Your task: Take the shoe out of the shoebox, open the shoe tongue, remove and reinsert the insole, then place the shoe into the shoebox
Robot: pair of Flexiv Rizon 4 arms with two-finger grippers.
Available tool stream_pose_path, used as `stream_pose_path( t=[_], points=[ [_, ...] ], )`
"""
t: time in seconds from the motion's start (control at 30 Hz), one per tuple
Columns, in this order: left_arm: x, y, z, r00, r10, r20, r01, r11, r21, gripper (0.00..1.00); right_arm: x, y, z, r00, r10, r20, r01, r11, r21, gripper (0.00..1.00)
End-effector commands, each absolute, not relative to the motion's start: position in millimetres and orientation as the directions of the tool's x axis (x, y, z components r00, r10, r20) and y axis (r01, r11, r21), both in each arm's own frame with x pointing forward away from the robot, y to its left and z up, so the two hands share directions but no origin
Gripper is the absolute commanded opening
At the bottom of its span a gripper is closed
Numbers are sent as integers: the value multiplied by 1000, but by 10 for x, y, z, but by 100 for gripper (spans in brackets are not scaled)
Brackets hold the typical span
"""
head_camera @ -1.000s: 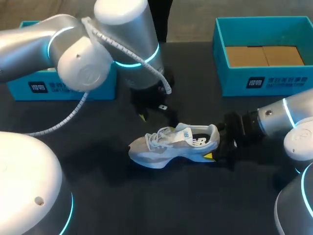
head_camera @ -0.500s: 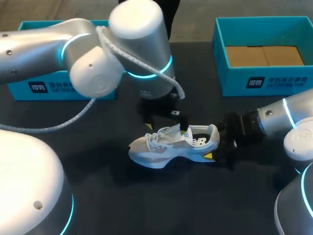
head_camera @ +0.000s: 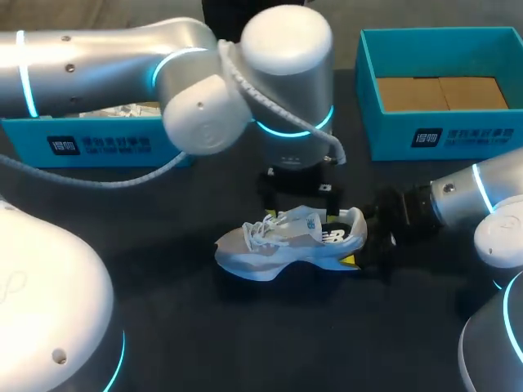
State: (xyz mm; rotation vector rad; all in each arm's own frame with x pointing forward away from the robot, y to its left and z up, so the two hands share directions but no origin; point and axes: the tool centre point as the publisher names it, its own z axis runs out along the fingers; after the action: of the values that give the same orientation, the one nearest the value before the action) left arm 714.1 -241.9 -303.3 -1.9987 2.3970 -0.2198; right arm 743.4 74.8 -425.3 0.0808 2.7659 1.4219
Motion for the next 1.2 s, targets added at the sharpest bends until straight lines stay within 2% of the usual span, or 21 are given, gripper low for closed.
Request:
stream_pose_path(
  t=[0.03, 0.63, 1.2],
  points=[
    [7168, -2558, -3088, -174, -985, 13, -979, 171, -106, 100, 7439, 775, -4259, -998, 61, -3, 33, 585, 810, 0],
    [7254, -2574, -3443, -103, -983, -152, -992, 113, -61, 100, 7439, 775, -4259, -998, 61, -3, 33, 585, 810, 0],
    [7204, -2443, -3647, -38, -973, -227, -998, 50, -45, 100, 7439, 775, -4259, -998, 61, -3, 33, 585, 810, 0]
  ],
)
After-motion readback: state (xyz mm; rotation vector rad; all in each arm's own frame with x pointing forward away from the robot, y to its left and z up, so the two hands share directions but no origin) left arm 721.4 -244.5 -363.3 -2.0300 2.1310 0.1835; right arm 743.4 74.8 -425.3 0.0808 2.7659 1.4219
